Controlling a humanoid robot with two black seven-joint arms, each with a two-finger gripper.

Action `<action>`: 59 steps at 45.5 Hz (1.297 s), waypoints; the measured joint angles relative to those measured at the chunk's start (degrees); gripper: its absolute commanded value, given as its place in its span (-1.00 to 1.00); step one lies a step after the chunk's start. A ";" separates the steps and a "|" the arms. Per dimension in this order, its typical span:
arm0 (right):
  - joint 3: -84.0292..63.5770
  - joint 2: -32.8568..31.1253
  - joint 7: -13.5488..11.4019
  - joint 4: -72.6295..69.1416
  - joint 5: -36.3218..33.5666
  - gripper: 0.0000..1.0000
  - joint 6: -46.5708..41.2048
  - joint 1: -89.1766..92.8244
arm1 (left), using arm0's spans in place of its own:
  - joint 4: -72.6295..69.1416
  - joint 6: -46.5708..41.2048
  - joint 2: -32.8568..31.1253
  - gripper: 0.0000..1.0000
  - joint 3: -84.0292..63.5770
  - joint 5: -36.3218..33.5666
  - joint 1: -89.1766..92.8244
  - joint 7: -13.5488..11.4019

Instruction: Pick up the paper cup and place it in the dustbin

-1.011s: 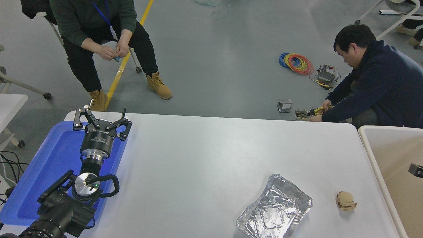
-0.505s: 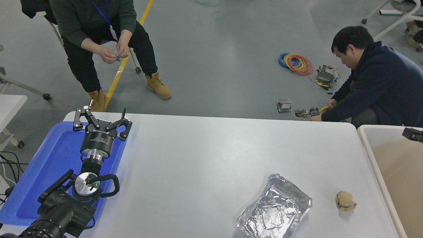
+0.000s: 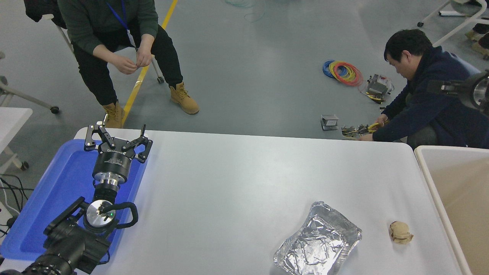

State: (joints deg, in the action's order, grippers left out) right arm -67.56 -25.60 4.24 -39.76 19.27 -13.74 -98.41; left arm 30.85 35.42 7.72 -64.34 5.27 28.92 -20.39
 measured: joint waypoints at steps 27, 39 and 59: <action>-3.23 3.71 -0.02 -21.79 -0.01 1.00 -22.99 -23.59 | 0.00 0.00 0.01 1.00 0.01 0.00 0.00 -0.04; -3.01 3.52 -0.02 -28.74 -0.03 1.00 -28.94 -30.01 | 0.00 0.00 0.01 1.00 0.01 0.00 0.00 -0.04; -2.36 3.29 0.04 -38.50 -0.17 1.00 -30.97 -33.79 | 0.00 0.00 0.00 1.00 0.01 0.00 0.00 -0.04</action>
State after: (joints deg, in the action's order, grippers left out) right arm -69.92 -22.31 4.28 -78.25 19.10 -44.71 -132.21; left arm 30.85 35.42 7.71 -64.33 5.28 28.92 -20.43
